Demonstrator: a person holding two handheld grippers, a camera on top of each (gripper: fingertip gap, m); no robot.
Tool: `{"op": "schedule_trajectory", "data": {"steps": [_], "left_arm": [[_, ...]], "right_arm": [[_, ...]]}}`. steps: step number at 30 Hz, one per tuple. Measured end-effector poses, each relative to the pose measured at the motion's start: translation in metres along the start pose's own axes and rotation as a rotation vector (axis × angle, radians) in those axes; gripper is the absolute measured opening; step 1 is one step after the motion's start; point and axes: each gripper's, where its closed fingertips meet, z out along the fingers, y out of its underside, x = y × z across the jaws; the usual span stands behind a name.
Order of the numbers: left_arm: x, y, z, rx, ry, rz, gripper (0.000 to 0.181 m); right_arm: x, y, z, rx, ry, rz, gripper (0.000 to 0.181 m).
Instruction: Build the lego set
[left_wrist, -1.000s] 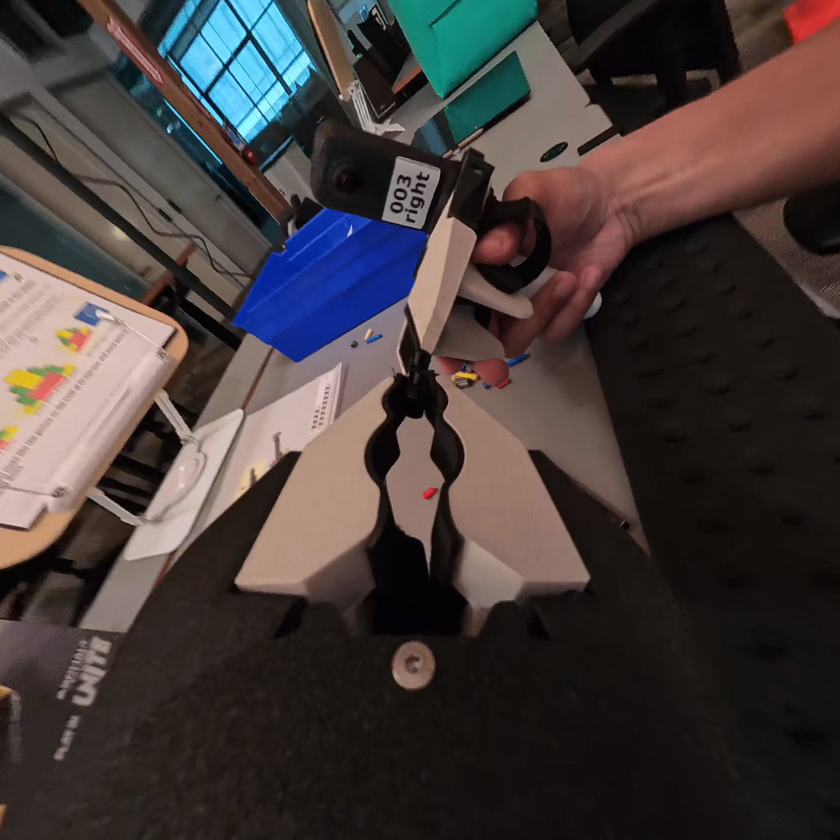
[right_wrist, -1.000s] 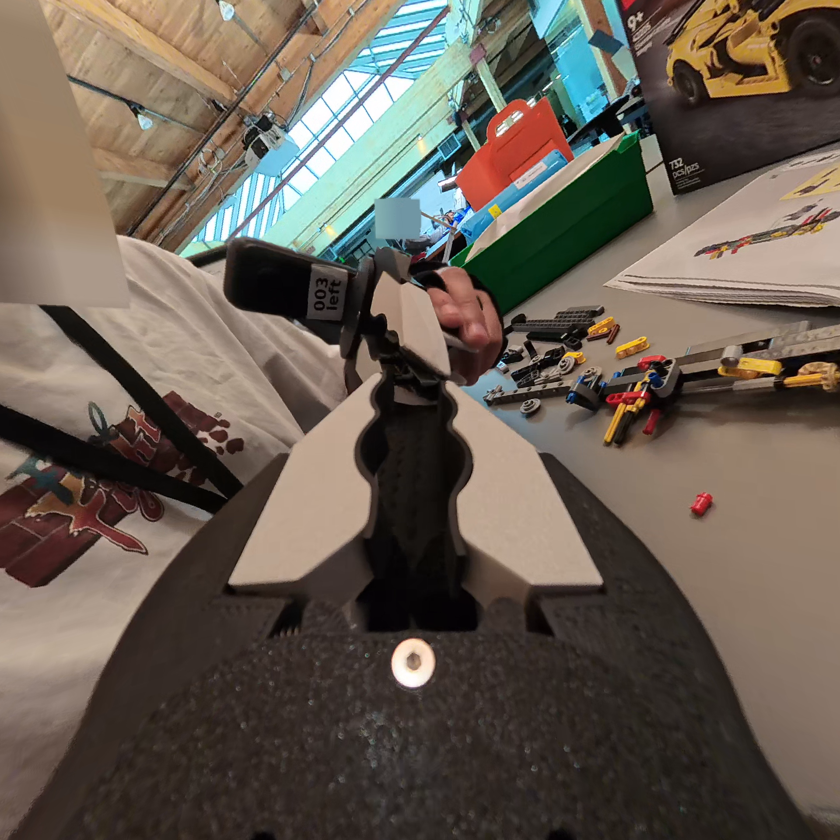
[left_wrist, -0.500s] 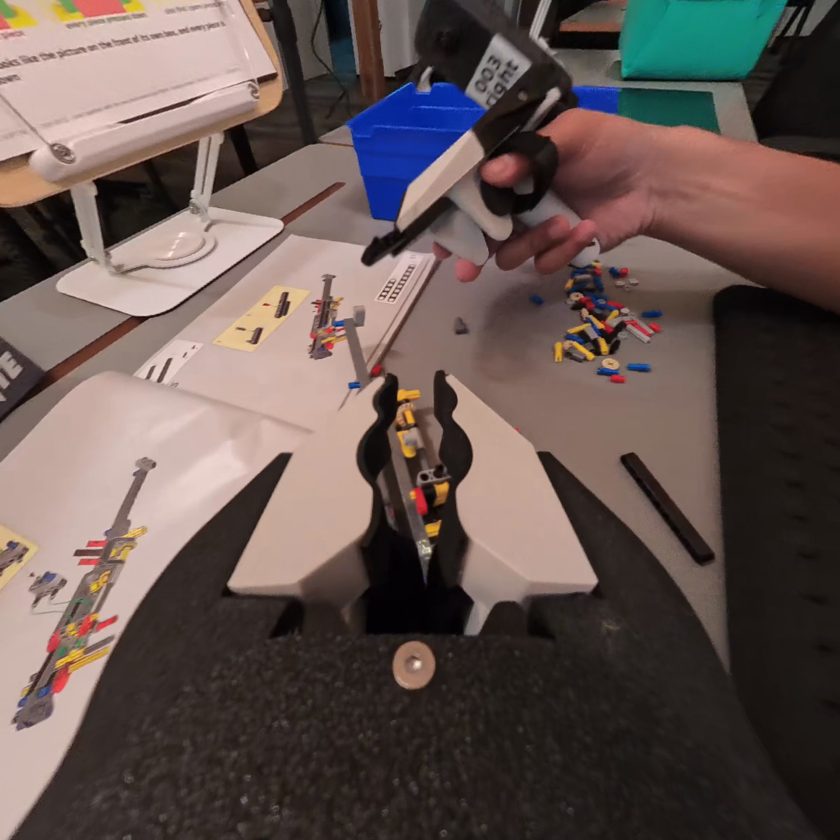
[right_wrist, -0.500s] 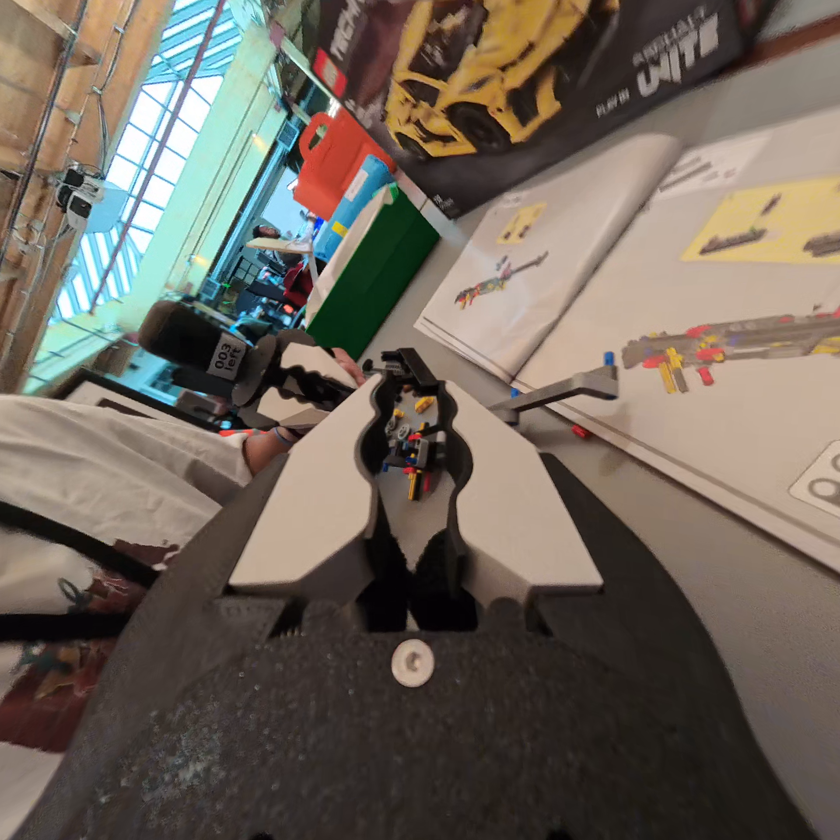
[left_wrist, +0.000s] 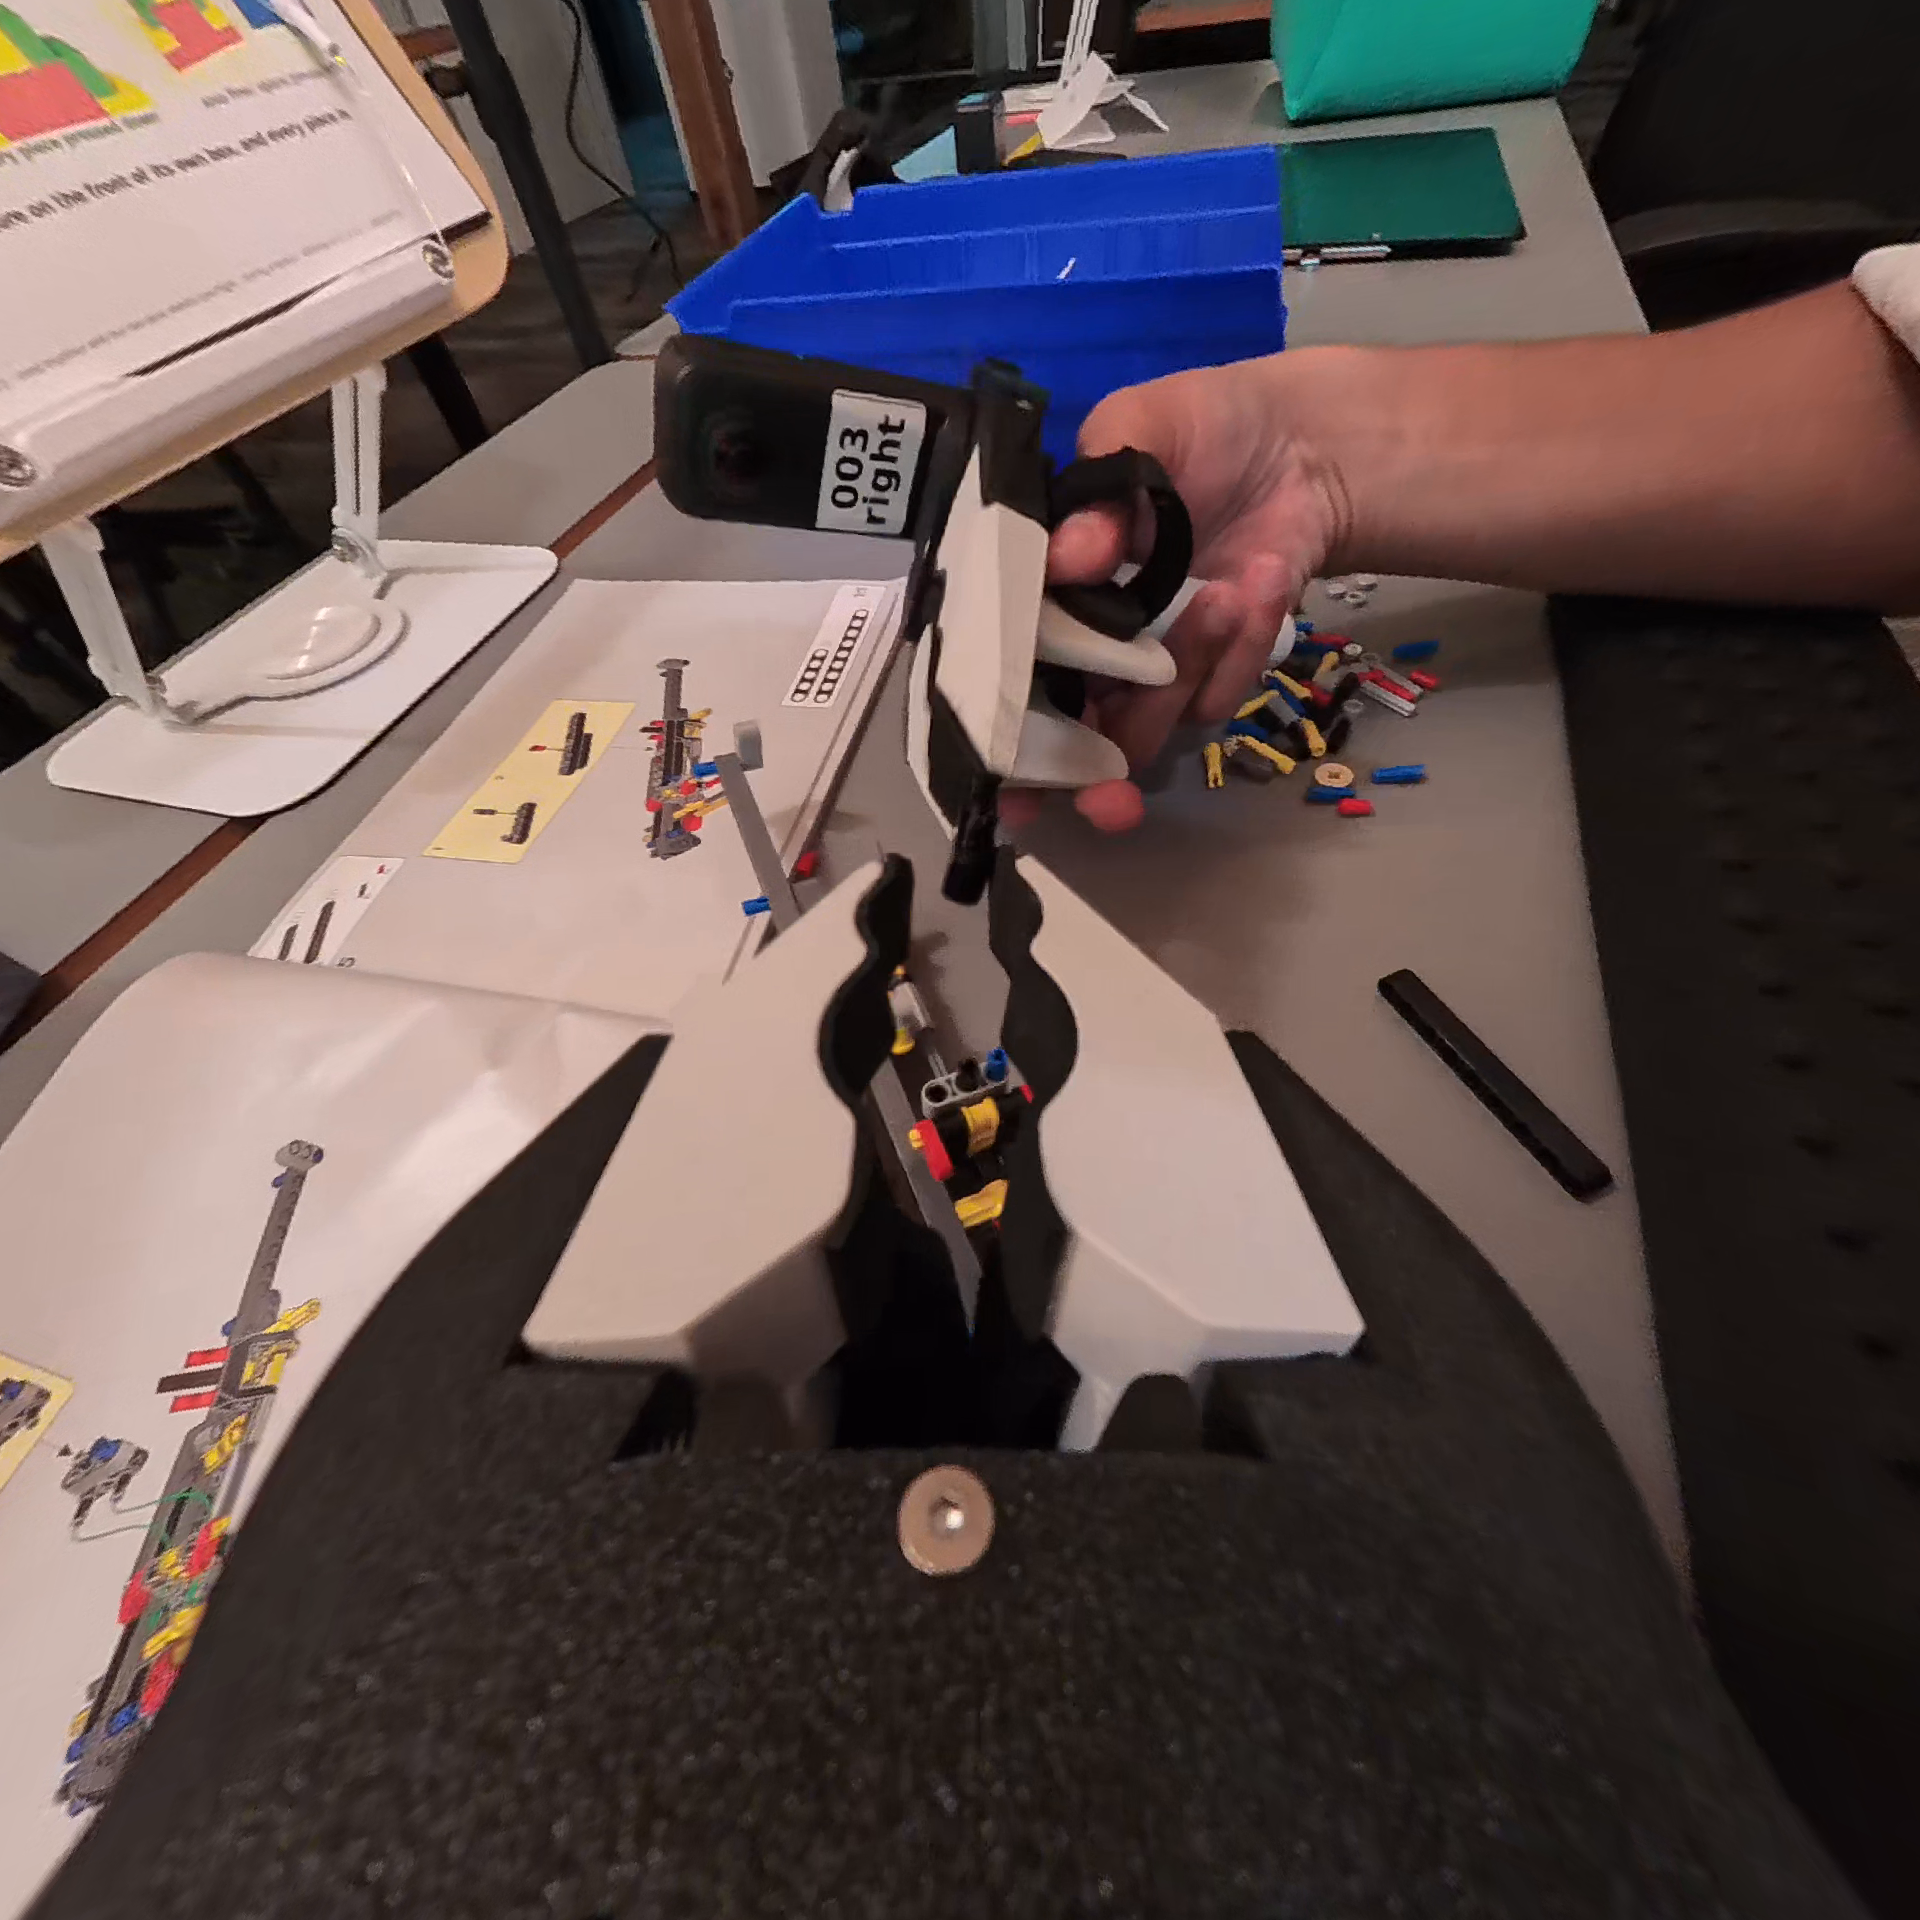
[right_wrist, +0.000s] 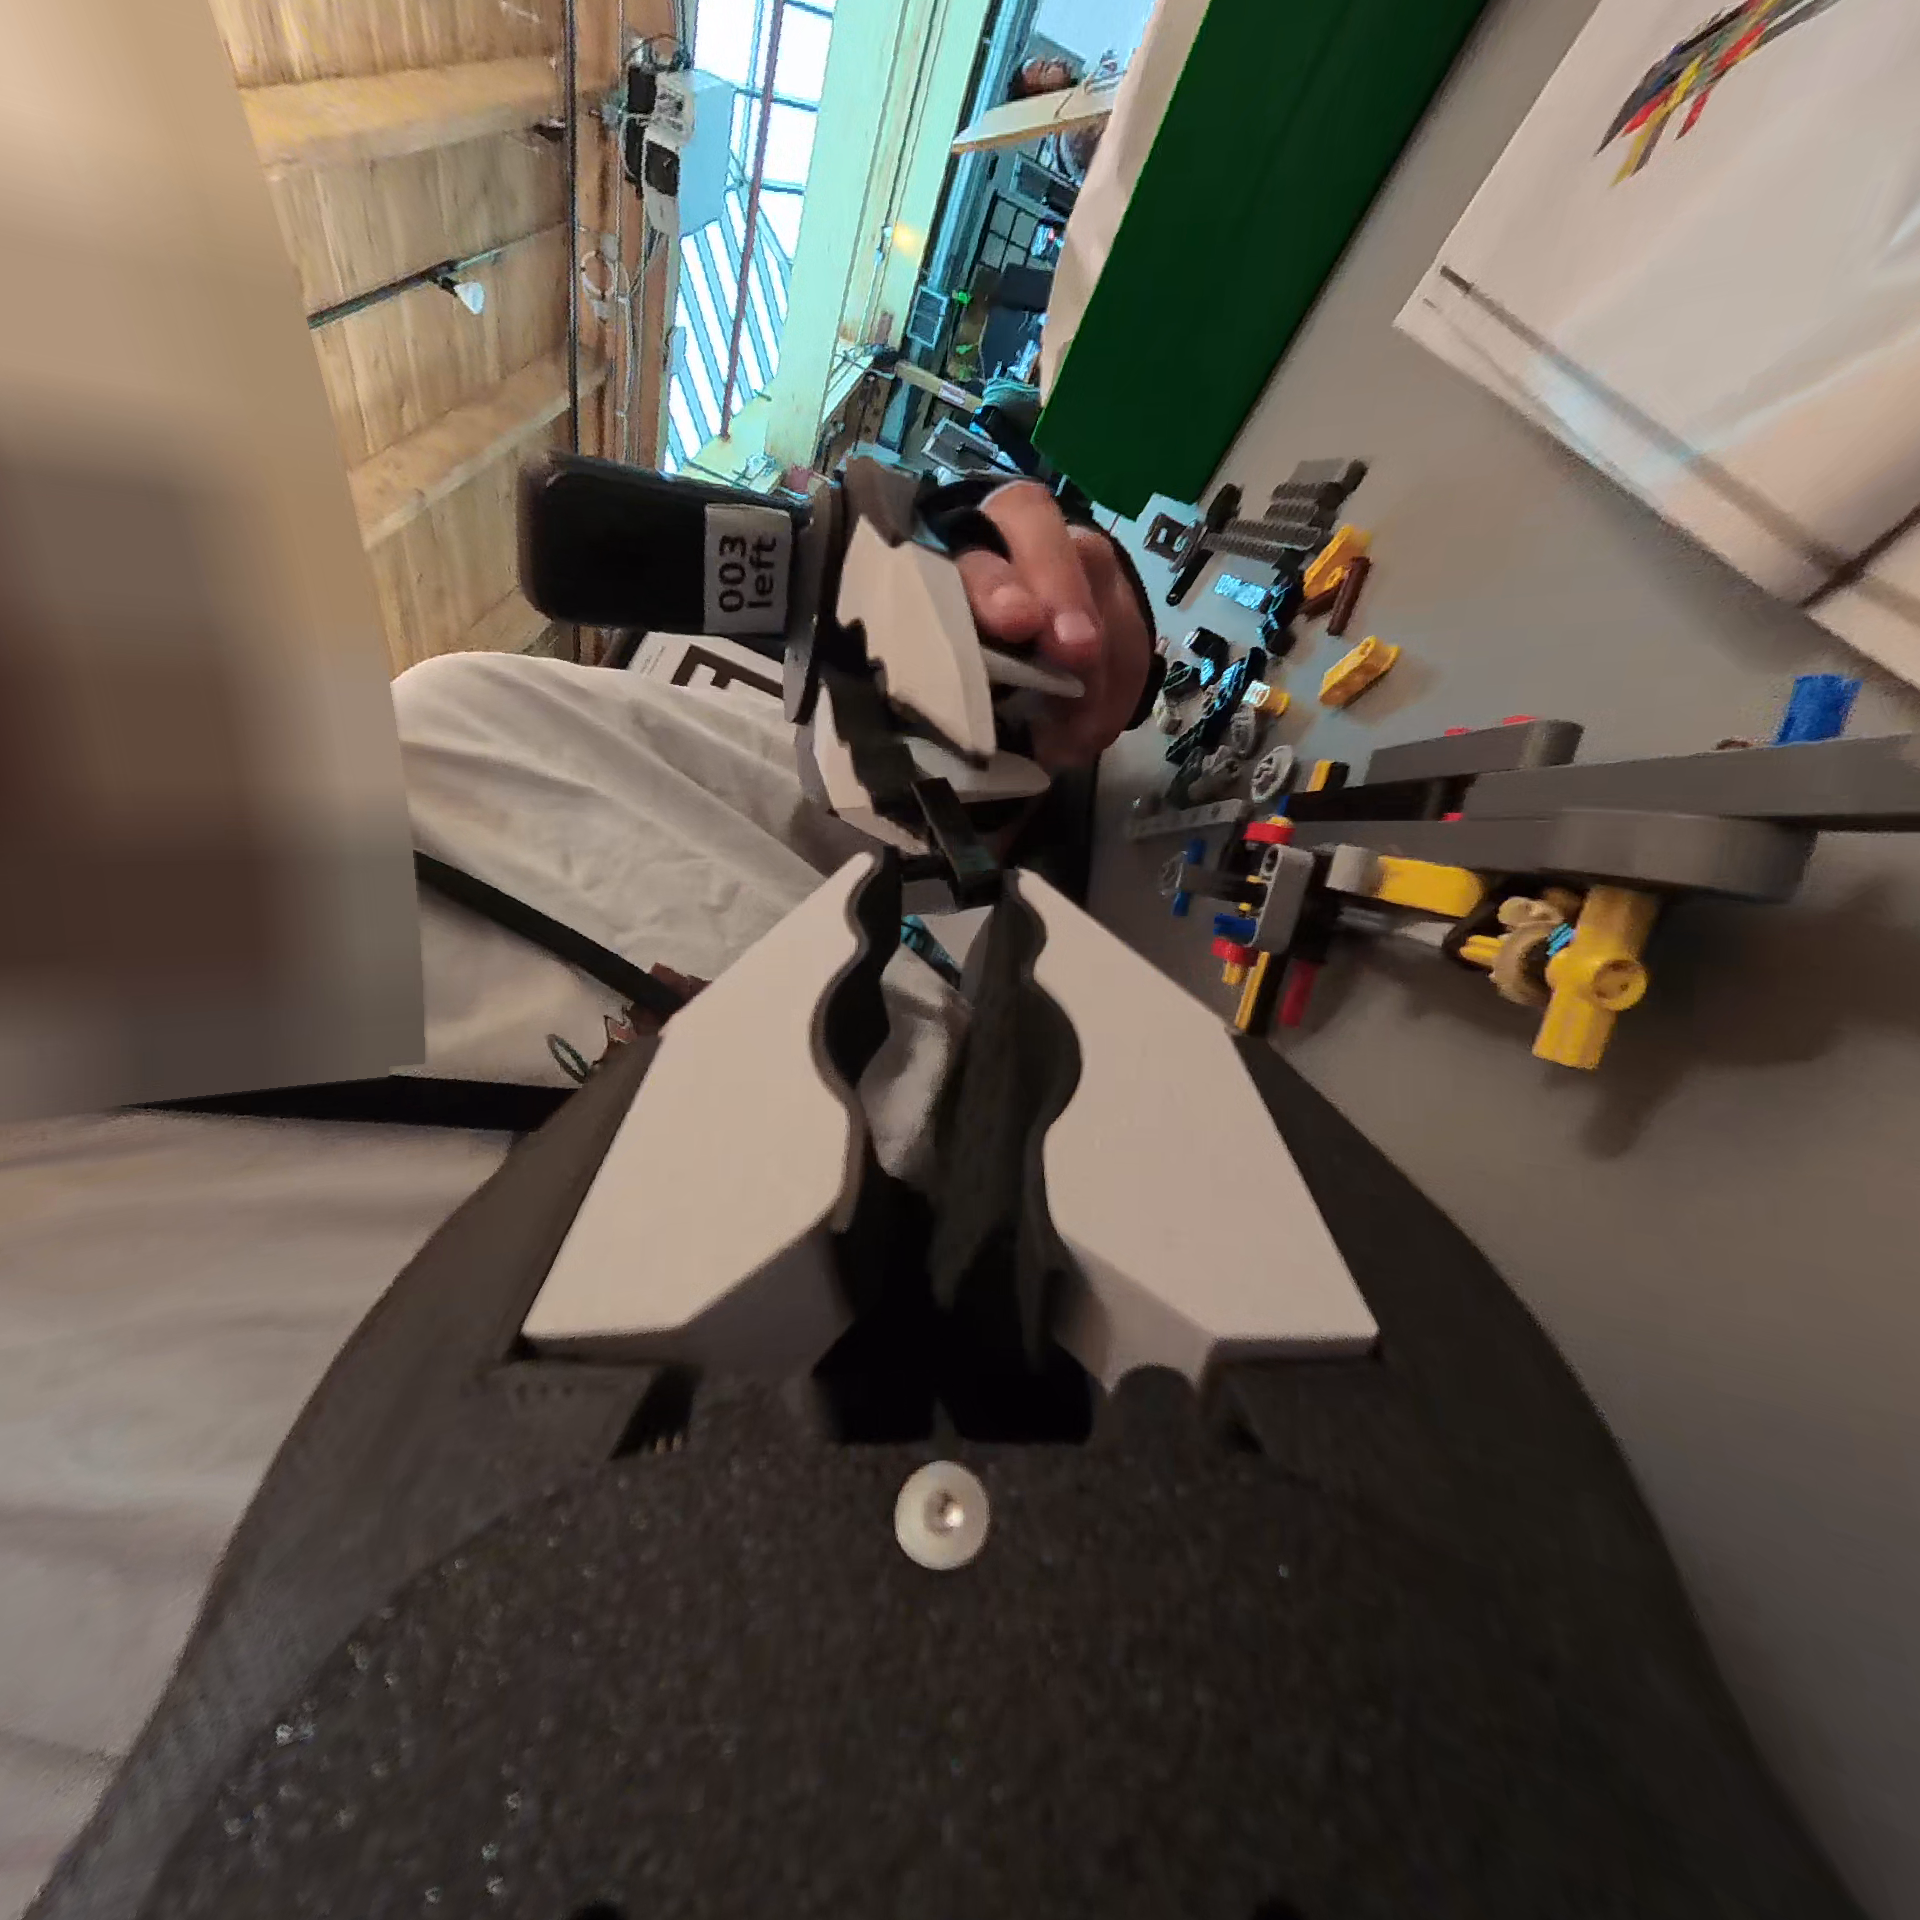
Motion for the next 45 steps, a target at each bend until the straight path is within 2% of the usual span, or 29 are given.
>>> {"op": "schedule_trajectory", "data": {"steps": [6,9,11,14,16,18,21,26,32,39,41,42,43,45], "left_arm": [[0.006,0.000,-0.001,-0.022,-0.010,0.075,0.006],[0.000,-0.003,-0.004,-0.013,-0.046,0.054,0.006],[-0.013,0.001,-0.005,-0.037,-0.083,-0.039,0.006],[-0.034,0.009,-0.009,-0.025,-0.122,-0.226,0.006],[-0.045,0.015,-0.011,-0.010,-0.127,-0.323,0.006],[-0.049,0.017,-0.013,0.007,-0.113,-0.365,0.006],[-0.049,0.016,-0.014,0.011,-0.106,-0.349,0.006],[-0.016,0.000,-0.009,0.014,-0.019,-0.239,0.006],[-0.001,0.004,-0.001,-0.045,-0.038,-0.124,0.006],[0.024,0.009,-0.001,-0.056,0.054,-0.249,0.006],[0.039,0.017,-0.004,-0.098,0.051,-0.225,0.006],[0.045,0.024,-0.004,-0.138,0.036,-0.203,0.006],[0.052,0.034,-0.005,-0.190,0.032,-0.186,0.006],[0.067,0.051,-0.006,-0.269,0.047,-0.166,0.006]], "right_arm": [[0.001,0.002,0.000,0.006,0.062,-0.045,0.017],[0.005,-0.011,-0.010,0.061,0.227,-0.240,0.028],[0.017,-0.031,-0.036,0.145,0.473,-0.427,0.029],[0.021,-0.068,-0.101,0.379,0.896,-0.690,0.034],[0.036,-0.072,-0.146,0.412,1.202,-0.726,0.031],[0.047,-0.067,-0.168,0.397,1.336,-0.690,0.031],[0.053,-0.063,-0.165,0.398,1.292,-0.614,0.032],[0.057,-0.060,-0.165,0.320,1.342,-0.664,0.026],[0.051,-0.059,-0.163,0.324,1.333,-0.677,0.025],[0.051,-0.055,-0.146,0.259,1.298,-0.738,0.022],[0.044,-0.044,-0.122,0.198,1.189,-0.738,0.022],[0.037,-0.028,-0.099,0.118,1.063,-0.724,0.026],[0.027,-0.004,-0.071,0.014,0.919,-0.709,0.032],[0.001,0.048,-0.026,-0.155,0.686,-0.762,0.031]]}}
